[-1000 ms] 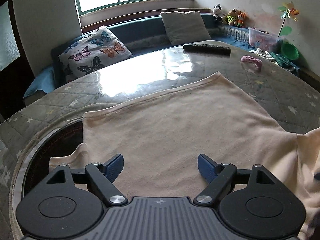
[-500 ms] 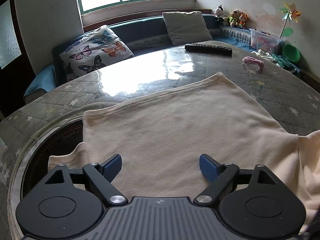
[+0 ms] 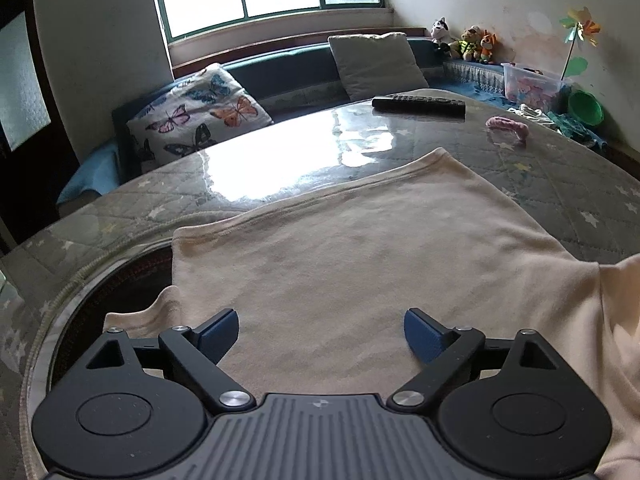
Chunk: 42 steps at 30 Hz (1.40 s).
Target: Fold clothes
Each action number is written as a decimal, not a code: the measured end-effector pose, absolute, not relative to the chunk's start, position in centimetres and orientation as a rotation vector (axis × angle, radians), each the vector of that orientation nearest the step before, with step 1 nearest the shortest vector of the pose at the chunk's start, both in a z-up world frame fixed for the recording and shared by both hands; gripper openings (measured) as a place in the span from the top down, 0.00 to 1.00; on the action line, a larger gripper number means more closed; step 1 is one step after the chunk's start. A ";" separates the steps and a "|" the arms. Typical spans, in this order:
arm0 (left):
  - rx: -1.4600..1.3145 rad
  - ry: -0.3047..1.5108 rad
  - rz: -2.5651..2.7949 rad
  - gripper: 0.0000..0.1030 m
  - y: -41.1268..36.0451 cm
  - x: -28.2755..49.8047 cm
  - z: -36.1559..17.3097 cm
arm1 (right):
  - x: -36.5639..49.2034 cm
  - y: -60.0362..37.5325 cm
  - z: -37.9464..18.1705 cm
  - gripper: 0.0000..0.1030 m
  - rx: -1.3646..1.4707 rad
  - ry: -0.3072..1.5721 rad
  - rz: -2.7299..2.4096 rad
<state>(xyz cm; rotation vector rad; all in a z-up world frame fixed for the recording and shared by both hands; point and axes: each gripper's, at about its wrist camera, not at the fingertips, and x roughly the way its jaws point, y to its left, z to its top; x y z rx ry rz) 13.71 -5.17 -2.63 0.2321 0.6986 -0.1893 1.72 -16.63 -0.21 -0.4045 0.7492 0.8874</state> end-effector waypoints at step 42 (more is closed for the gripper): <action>0.440 0.548 -0.389 0.01 -12.2 5.8 -3.0 | 9.1 -39.2 -0.2 0.71 0.129 0.765 -0.033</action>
